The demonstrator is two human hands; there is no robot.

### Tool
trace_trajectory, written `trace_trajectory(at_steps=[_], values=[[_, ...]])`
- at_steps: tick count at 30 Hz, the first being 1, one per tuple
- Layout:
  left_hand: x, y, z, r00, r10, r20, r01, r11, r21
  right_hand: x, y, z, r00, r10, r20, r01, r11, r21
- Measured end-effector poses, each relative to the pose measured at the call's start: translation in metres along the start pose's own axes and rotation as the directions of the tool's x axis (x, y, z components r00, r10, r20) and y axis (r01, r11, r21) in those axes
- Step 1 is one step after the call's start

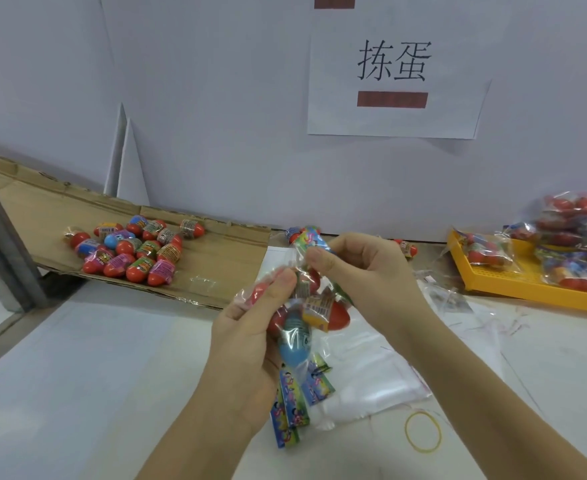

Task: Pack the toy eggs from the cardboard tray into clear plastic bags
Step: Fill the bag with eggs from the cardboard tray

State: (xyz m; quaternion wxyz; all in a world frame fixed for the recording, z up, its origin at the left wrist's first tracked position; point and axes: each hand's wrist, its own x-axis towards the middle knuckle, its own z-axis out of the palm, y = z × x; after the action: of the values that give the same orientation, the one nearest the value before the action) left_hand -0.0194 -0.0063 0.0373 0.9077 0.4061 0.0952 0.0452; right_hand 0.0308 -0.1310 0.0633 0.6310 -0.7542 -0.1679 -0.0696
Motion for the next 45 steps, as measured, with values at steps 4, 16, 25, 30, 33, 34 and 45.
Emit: trace_trajectory(at_steps=[4,16,25,30,33,34,45], values=[[-0.001,0.003,0.001,0.999,0.019,0.042,-0.019,1.0,0.007,0.001,-0.005,-0.003,0.999,0.043,-0.013,-0.042,0.997,0.067],[-0.002,0.01,0.0,0.996,0.064,0.061,-0.064,0.998,-0.002,-0.001,-0.011,-0.007,0.999,0.03,-0.018,-0.03,1.0,0.006],[0.008,0.024,-0.012,0.993,0.112,0.039,-0.111,0.993,-0.032,0.005,-0.011,-0.022,0.937,0.121,0.328,-0.122,0.992,-0.018],[0.009,0.02,-0.011,0.993,0.007,0.121,-0.005,1.0,-0.015,0.005,-0.01,-0.018,0.963,0.101,0.25,-0.129,0.987,0.099],[0.013,0.018,-0.012,0.998,0.017,0.068,-0.02,0.999,0.041,0.007,-0.013,-0.024,0.979,0.088,0.184,-0.099,0.994,0.052],[0.013,0.019,-0.012,0.998,0.027,0.06,-0.03,0.998,0.048,0.007,-0.014,-0.026,0.982,0.08,0.172,-0.09,0.995,0.047],[0.014,0.021,-0.019,0.976,0.0,0.219,-0.017,0.997,0.078,0.012,-0.005,-0.028,0.994,0.078,0.082,-0.088,0.987,0.131]])
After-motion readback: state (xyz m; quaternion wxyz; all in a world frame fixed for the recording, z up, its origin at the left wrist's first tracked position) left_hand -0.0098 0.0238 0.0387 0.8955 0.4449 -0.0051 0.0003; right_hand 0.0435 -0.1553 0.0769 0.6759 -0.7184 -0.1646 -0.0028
